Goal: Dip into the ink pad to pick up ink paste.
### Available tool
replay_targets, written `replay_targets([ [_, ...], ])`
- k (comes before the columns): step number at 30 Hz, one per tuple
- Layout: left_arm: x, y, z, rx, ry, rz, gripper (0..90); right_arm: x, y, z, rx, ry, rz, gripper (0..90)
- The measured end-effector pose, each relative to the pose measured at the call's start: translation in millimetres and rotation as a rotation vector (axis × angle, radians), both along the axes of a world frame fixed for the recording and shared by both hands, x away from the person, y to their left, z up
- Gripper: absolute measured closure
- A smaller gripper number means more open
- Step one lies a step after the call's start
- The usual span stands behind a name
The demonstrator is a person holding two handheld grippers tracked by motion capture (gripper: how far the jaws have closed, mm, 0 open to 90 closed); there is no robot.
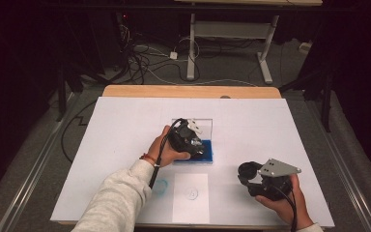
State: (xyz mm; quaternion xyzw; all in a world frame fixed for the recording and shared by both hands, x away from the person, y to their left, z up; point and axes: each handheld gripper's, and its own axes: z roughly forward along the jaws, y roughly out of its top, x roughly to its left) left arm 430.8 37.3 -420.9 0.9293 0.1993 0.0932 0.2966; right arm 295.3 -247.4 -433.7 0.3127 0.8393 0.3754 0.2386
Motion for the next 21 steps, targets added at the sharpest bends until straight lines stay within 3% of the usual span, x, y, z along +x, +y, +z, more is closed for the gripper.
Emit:
replay_targets([
  [6, -3.5, 1.5, 4.2, 0.018, -0.028, 0.016, 54.8, -1.2, 1.0, 1.0, 0.002, -0.005, 0.004, 38.3],
  [14, -14.5, 31.6, 26.4, -0.079, -0.082, 0.047, 54.8, 0.4, -1.8, 0.9, 0.011, -0.012, -0.009, 38.3],
  [21, -31.5, 59.6, 32.7, -0.154, -0.123, 0.057, 54.8, -0.3, -2.2, 3.4, 0.022, -0.029, -0.013, 38.4],
])
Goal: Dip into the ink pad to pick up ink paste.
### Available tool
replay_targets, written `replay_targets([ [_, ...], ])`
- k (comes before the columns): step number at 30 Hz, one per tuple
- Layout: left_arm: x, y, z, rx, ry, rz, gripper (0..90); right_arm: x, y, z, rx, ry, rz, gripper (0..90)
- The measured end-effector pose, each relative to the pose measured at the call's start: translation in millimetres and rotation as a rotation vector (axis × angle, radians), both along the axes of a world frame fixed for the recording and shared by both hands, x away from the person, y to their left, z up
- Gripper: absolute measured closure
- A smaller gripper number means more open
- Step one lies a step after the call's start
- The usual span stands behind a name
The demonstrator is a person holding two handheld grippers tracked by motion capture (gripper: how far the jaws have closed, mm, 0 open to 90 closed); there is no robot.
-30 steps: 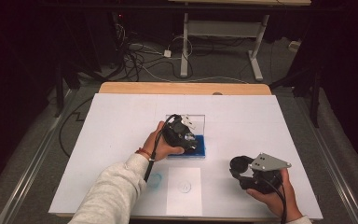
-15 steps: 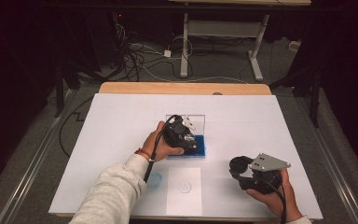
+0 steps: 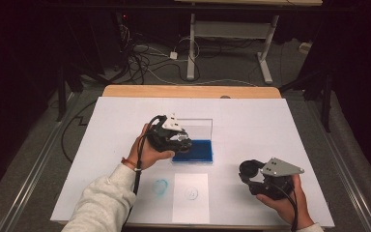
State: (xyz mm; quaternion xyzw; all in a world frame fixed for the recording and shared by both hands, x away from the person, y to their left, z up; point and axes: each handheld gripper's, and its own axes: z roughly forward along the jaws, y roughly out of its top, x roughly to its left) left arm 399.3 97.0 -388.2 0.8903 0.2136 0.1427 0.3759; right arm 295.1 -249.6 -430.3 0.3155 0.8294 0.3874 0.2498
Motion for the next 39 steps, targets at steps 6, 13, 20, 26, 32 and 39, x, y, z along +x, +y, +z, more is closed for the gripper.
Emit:
replay_targets([
  [6, -14.4, 16.9, 0.2, -0.061, -0.025, 0.009, 54.7, 0.7, -2.4, 0.6, 0.007, -0.009, -0.007, 38.4],
  [13, -21.7, 30.6, 4.2, -0.073, -0.056, 0.026, 54.7, 0.7, -3.4, 1.0, 0.007, -0.016, -0.006, 38.4],
  [20, -31.7, 42.7, 12.1, -0.09, -0.076, 0.033, 54.7, 1.4, -3.1, 2.2, 0.011, -0.019, -0.004, 38.4],
  [26, -40.4, 48.2, 16.7, -0.096, -0.088, 0.031, 54.7, 1.1, -3.9, 2.1, 0.011, -0.019, -0.006, 38.4],
  [32, -45.7, 47.6, 14.9, -0.091, -0.083, 0.014, 54.7, 0.4, -4.2, 3.1, 0.011, -0.024, -0.007, 38.4],
  [39, -50.7, 48.8, 15.3, -0.083, -0.083, 0.0, 54.7, 0.6, -3.3, 2.3, 0.007, -0.019, -0.005, 38.4],
])
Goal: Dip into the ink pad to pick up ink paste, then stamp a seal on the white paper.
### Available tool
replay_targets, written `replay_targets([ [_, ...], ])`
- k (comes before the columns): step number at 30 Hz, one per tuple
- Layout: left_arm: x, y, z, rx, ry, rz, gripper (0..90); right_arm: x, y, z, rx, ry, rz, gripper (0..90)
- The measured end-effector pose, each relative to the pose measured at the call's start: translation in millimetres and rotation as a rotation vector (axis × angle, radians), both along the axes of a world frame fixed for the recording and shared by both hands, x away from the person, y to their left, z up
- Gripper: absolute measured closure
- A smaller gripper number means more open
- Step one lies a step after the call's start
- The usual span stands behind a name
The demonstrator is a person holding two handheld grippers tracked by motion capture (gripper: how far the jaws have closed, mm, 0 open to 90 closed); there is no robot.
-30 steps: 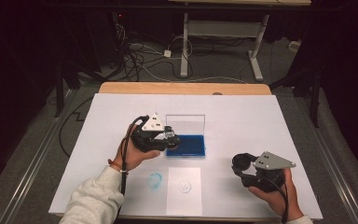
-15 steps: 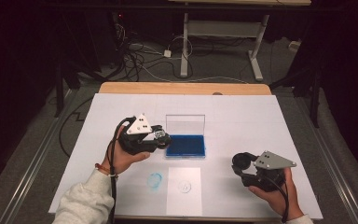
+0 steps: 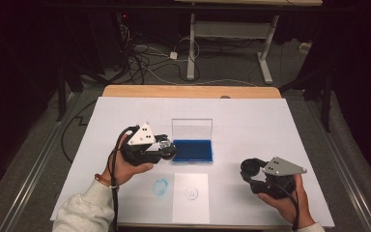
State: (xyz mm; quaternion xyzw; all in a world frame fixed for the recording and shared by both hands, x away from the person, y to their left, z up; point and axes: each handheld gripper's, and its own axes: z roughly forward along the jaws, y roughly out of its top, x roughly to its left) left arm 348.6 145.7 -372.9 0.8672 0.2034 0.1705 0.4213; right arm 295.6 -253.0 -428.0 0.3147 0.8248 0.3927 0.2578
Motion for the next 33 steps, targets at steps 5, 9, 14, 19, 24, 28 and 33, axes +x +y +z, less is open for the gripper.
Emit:
replay_targets([
  [5, -3.7, 1.7, 3.0, -0.015, 0.001, -0.012, 54.7, -0.5, 0.8, 0.7, -0.004, -0.005, 0.006, 38.4],
  [9, -7.6, 0.8, 4.0, -0.013, 0.002, -0.019, 54.7, 1.5, 1.0, 1.4, -0.01, -0.01, 0.004, 38.4],
  [14, -11.3, -2.2, 5.2, -0.003, 0.004, -0.017, 54.7, 0.8, 2.6, 0.4, -0.014, -0.009, 0.01, 38.4],
  [19, -16.0, -5.3, 8.3, -0.002, -0.003, -0.034, 54.7, -2.0, 0.7, -1.2, -0.026, -0.006, 0.013, 38.4],
  [24, -22.7, -6.3, 9.0, 0.002, -0.002, -0.053, 54.7, -2.8, 1.2, 0.5, -0.021, -0.012, 0.009, 38.4],
  [28, -27.3, -4.6, 11.0, -0.014, -0.002, -0.06, 54.7, -3.0, 3.0, -0.7, -0.03, -0.009, 0.019, 38.5],
  [33, -31.5, -4.6, 11.8, -0.013, -0.01, -0.066, 54.7, -3.1, 3.3, -0.2, -0.027, -0.01, 0.019, 38.5],
])
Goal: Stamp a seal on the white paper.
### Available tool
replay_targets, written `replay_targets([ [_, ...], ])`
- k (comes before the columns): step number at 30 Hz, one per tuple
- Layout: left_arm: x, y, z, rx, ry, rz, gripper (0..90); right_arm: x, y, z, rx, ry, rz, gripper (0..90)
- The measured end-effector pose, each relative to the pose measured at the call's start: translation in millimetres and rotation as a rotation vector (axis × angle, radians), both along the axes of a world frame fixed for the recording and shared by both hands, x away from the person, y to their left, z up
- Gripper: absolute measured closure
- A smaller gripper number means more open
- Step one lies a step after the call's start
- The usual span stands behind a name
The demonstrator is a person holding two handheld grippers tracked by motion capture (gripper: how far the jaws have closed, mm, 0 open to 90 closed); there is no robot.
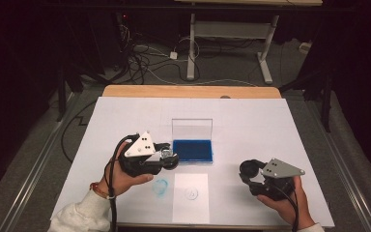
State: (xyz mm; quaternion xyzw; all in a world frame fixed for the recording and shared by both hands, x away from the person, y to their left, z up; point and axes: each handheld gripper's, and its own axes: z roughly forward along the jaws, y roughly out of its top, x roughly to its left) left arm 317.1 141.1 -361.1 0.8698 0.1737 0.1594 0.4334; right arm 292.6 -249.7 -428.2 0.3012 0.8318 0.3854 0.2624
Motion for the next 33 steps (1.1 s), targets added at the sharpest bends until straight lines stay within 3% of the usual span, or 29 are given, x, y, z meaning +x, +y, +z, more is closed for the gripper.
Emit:
replay_targets([
  [7, -6.3, -2.5, 0.4, 0.0, 0.003, -0.021, 54.7, -0.9, 0.7, 0.0, -0.001, -0.001, 0.007, 38.5],
  [17, -11.3, -10.7, -1.1, 0.032, 0.0, -0.062, 54.8, -1.2, 2.6, -0.8, -0.006, 0.003, 0.015, 38.5],
  [33, -15.4, -21.1, -3.8, 0.027, 0.016, -0.104, 54.7, -1.5, 4.1, -1.6, -0.013, 0.007, 0.022, 38.4],
])
